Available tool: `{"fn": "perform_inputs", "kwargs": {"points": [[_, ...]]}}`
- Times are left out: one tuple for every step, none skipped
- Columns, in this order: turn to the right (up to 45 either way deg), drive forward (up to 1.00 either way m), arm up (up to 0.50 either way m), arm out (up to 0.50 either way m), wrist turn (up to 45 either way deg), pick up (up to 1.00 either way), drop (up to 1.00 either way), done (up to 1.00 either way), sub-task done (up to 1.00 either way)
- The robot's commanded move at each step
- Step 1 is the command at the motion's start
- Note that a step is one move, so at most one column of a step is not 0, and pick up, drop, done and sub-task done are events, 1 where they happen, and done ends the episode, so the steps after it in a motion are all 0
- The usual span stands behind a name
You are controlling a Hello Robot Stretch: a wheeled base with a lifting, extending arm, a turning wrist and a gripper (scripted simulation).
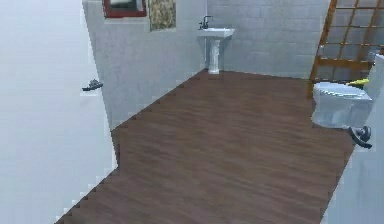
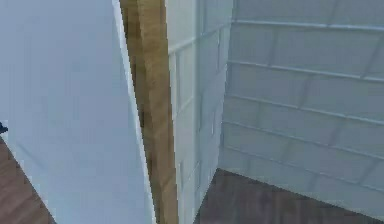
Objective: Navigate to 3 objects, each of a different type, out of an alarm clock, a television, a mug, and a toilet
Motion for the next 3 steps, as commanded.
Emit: {"fn": "perform_inputs", "kwargs": {"points": [[15.0, 0.0, 0.0, 0.0, 0.0, 0.0, 0.0, 0.0, 0.0], [0.0, 1.0, 0.0, 0.0, 0.0, 0.0, 0.0, 0.0, 0.0], [3.0, 0.0, 0.0, 0.0, 0.0, 0.0, 0.0, 0.0, 0.0]]}}
